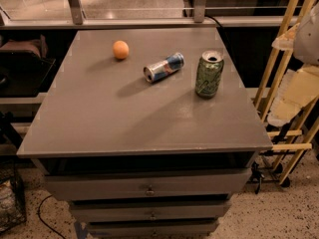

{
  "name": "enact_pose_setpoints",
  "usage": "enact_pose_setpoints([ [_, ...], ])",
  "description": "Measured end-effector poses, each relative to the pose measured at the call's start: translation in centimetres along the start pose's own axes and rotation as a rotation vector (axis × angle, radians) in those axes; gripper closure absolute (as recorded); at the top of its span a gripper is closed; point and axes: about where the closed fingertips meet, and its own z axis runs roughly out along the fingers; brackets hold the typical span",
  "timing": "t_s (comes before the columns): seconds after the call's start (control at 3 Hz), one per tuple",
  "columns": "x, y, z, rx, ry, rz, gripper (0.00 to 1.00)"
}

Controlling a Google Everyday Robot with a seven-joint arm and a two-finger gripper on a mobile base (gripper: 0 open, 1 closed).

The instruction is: Knock green can over

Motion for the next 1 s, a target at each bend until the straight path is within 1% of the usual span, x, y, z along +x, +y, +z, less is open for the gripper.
enact_pose_setpoints([
  [0.33,-0.2,-3.4,2.3,0.038,-0.110,0.046,0.00],
  [0.67,-0.5,-6.5,5.4,0.062,-0.209,0.112,0.00],
  [1.0,-0.9,-8.6,8.0,0.067,-0.324,0.190,0.00],
])
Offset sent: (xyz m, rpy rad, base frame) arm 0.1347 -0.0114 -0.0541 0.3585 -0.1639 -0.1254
